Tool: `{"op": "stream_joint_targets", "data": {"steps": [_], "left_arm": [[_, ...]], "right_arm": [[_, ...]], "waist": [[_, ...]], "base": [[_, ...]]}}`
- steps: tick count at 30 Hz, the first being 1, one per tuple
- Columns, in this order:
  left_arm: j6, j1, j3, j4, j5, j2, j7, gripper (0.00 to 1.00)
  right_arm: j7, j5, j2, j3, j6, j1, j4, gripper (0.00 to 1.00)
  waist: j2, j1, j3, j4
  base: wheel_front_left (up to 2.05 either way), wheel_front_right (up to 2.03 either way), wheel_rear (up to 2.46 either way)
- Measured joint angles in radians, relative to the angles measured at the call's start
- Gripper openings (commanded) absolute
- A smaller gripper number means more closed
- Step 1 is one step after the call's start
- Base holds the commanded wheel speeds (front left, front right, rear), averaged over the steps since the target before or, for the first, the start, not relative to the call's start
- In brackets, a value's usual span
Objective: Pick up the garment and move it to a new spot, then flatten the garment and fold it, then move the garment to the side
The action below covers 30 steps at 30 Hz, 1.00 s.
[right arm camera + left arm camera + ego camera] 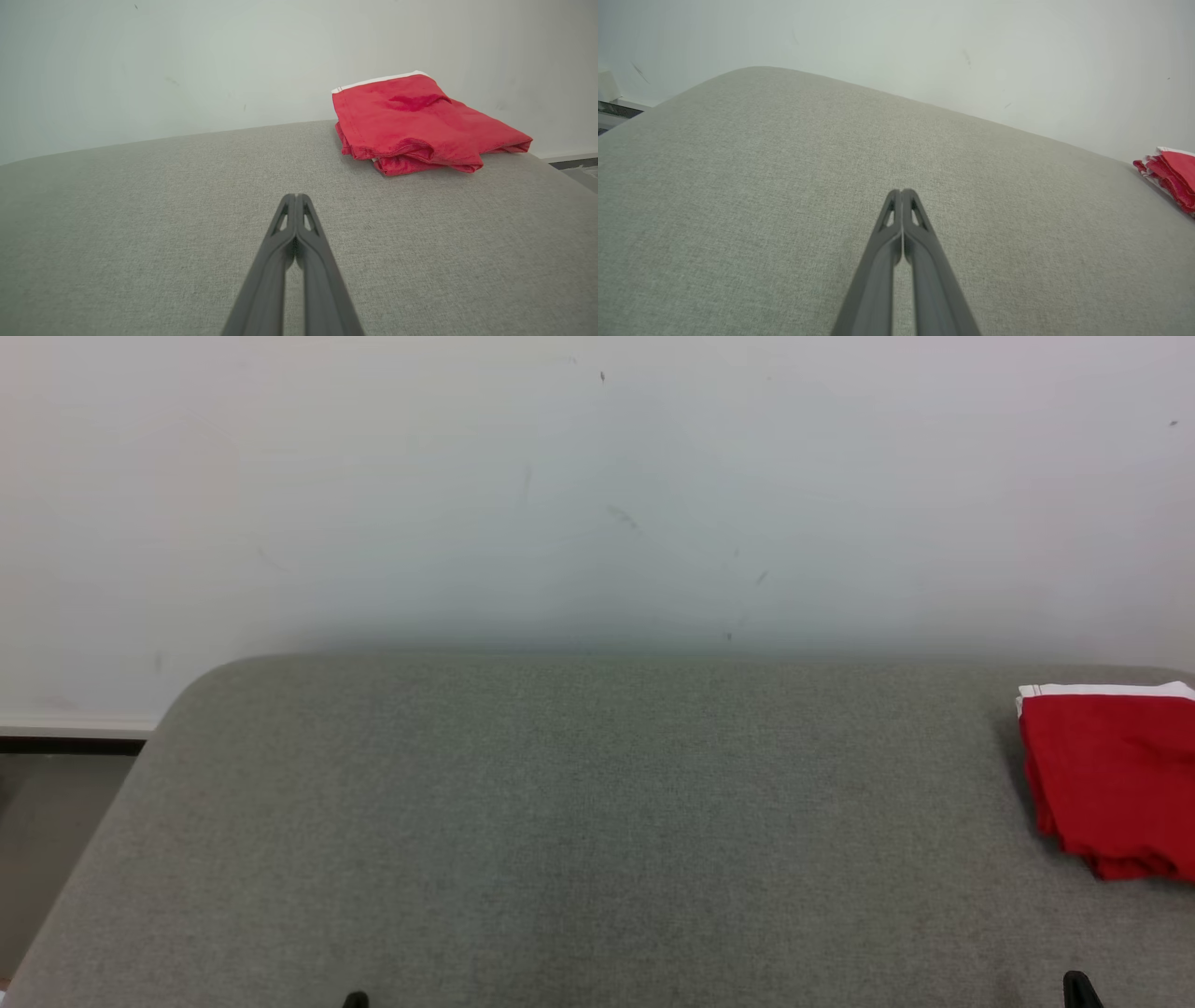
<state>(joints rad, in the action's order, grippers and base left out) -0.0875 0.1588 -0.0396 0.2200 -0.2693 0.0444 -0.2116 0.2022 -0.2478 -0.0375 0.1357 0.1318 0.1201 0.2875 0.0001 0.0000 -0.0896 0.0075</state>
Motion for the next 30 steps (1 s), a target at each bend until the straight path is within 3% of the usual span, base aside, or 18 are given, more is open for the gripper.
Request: {"op": "stream_joint_targets", "data": {"steps": [30], "left_arm": [[-0.015,-0.098,0.057,0.007,-0.499,0.000,0.119,0.00]], "right_arm": [[-0.114,-0.506,-0.001,-0.011,0.000,-0.080,-0.021,0.00]], "waist": [[0.0000,0.0000,0.024,-0.002]], "base": [[0.00,0.00,0.00]]}}
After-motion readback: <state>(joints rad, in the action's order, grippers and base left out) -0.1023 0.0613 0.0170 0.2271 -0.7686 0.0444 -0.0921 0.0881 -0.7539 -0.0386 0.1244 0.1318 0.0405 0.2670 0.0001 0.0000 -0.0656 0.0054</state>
